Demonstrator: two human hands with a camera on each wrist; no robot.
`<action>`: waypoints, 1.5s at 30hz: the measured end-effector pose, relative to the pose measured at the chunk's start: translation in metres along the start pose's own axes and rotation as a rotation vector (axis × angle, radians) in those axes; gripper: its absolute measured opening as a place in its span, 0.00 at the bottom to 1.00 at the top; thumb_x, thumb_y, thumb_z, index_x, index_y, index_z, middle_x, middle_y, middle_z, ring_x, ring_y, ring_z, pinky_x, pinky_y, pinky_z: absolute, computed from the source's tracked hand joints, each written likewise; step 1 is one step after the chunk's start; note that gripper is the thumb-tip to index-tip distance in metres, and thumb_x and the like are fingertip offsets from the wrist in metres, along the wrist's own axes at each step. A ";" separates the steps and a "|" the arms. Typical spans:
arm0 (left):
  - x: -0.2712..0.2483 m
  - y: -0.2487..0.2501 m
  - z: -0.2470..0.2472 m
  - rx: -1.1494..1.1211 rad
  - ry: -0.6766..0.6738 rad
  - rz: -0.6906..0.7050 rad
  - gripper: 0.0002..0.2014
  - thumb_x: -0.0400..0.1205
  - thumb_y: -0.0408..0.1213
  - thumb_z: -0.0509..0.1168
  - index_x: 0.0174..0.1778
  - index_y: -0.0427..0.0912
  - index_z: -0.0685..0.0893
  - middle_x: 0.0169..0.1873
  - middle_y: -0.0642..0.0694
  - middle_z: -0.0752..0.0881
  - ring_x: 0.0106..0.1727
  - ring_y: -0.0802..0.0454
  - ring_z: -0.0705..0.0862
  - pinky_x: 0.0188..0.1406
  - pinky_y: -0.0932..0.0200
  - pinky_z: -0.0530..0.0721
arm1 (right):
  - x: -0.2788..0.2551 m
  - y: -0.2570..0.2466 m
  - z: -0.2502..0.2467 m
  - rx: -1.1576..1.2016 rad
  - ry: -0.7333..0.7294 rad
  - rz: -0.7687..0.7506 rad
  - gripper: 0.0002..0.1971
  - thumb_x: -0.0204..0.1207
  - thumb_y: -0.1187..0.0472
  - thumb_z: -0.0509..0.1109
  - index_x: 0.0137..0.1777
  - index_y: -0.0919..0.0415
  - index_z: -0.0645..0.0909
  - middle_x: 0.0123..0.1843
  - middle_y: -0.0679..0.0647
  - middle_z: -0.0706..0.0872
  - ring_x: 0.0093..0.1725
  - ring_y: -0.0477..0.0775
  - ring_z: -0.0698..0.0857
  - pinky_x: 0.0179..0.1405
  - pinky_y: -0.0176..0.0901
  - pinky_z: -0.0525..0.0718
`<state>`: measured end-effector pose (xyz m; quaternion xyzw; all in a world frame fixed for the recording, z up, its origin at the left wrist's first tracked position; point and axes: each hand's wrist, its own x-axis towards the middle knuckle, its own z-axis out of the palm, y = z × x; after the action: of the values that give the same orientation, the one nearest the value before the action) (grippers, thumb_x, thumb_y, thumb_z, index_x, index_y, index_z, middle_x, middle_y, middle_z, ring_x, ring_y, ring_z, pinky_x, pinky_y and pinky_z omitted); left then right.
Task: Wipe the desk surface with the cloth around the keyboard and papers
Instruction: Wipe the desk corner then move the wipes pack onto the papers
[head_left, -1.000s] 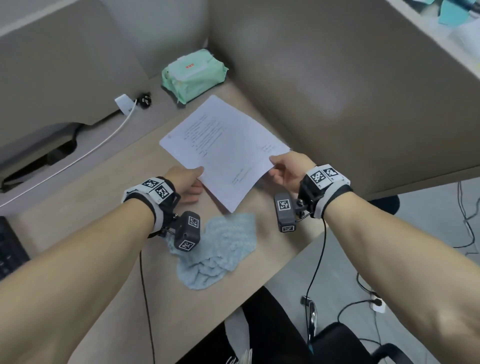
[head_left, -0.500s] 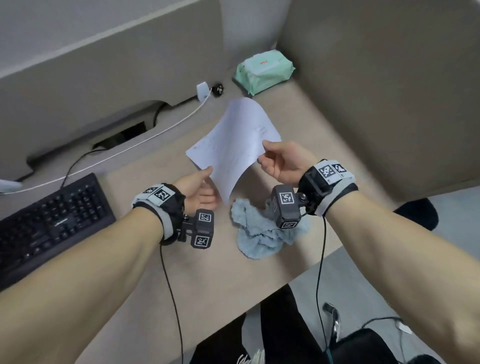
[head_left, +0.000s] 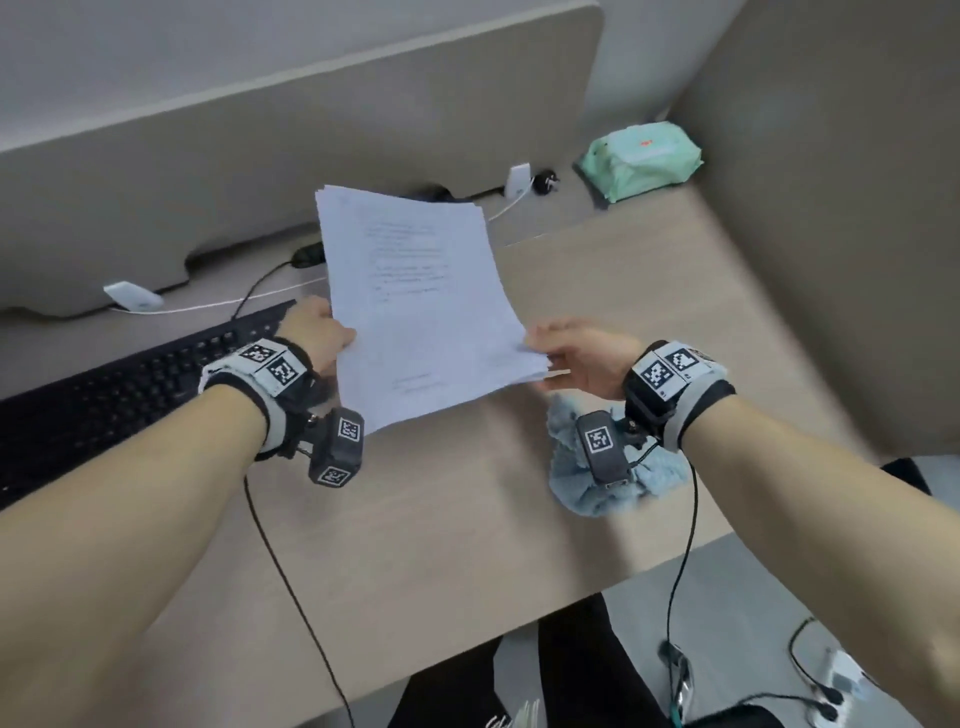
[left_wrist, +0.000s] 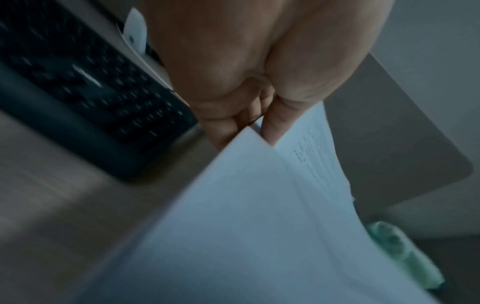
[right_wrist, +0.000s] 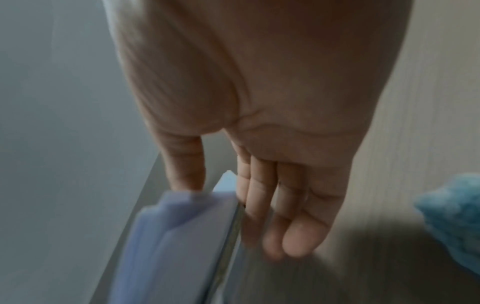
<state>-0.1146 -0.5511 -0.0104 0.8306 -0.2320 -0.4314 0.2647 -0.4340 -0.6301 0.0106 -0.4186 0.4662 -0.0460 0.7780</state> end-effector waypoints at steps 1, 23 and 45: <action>0.009 -0.016 -0.006 0.114 0.022 -0.002 0.11 0.69 0.32 0.68 0.46 0.42 0.80 0.52 0.34 0.88 0.53 0.35 0.88 0.54 0.35 0.87 | 0.007 0.002 0.009 -0.075 0.005 0.018 0.02 0.80 0.64 0.71 0.45 0.59 0.81 0.39 0.54 0.86 0.35 0.51 0.84 0.31 0.40 0.84; -0.007 -0.006 0.065 0.616 0.144 0.095 0.33 0.79 0.49 0.68 0.76 0.38 0.66 0.72 0.34 0.69 0.73 0.33 0.68 0.68 0.39 0.74 | -0.013 0.095 -0.010 -1.540 0.338 0.373 0.31 0.69 0.54 0.78 0.67 0.58 0.68 0.60 0.58 0.75 0.54 0.63 0.84 0.47 0.53 0.83; 0.049 0.102 0.236 0.937 -0.062 0.408 0.30 0.79 0.49 0.66 0.76 0.41 0.68 0.76 0.37 0.66 0.74 0.33 0.67 0.73 0.44 0.68 | 0.034 0.058 -0.193 -1.428 0.493 -0.010 0.36 0.79 0.61 0.61 0.86 0.47 0.52 0.89 0.48 0.44 0.86 0.67 0.46 0.76 0.78 0.61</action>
<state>-0.3032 -0.7146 -0.0888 0.7845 -0.5659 -0.2451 -0.0644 -0.5810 -0.7259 -0.0950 -0.8006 0.5415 0.1714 0.1908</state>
